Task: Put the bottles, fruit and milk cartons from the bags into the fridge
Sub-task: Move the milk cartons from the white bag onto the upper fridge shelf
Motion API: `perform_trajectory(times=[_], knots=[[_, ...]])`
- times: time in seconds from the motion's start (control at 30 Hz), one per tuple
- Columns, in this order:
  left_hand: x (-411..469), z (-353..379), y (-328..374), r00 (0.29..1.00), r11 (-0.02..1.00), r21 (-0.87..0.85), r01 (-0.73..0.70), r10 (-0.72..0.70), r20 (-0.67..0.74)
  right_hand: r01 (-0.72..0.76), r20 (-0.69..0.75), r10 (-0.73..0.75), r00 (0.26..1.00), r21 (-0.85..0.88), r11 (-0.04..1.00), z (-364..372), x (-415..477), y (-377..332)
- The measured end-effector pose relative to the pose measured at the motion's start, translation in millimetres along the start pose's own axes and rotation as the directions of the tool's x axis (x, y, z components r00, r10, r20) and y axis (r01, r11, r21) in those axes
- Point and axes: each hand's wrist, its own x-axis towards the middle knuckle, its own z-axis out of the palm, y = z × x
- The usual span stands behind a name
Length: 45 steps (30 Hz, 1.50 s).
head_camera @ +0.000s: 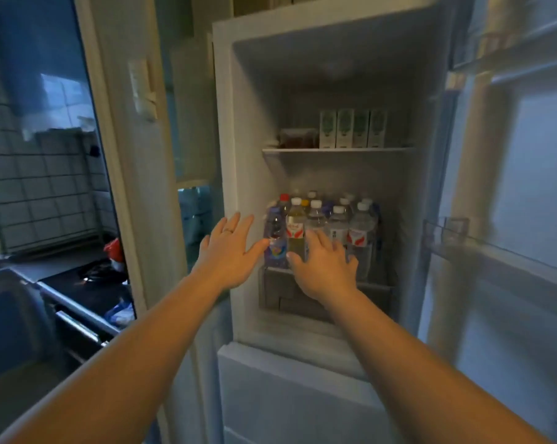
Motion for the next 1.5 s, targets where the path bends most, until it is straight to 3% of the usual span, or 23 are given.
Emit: perform_trajectory(times=[0.3,0.5,0.87,1.13,1.5], knots=[[-194.2,4.3,-20.7,0.982,0.982,0.035,0.183,-0.185,0.046,0.094,0.125,-0.110,0.986,0.122,0.988,39.9,-146.6,-4.5],[-334.2,19.9,-11.5,0.939,0.945,-0.041,0.324,-0.316,0.138,0.159,0.203,-0.203,0.958,0.213,0.964,56.8,-261.9,8.8],[-595.7,62.6,38.7,0.747,0.801,0.013,0.598,-0.563,0.355,0.144,0.548,-0.204,0.811,0.150,0.978,78.7,-491.5,79.4],[-722.8,72.7,113.1,0.657,0.787,0.035,0.616,-0.539,0.527,0.123,0.677,-0.141,0.723,0.075,0.990,44.9,-625.4,148.7],[-786.5,117.1,218.0,0.652,0.854,-0.078,0.514,-0.331,0.682,0.022,0.685,0.028,0.728,-0.064,0.998,-20.9,-704.5,274.4]])
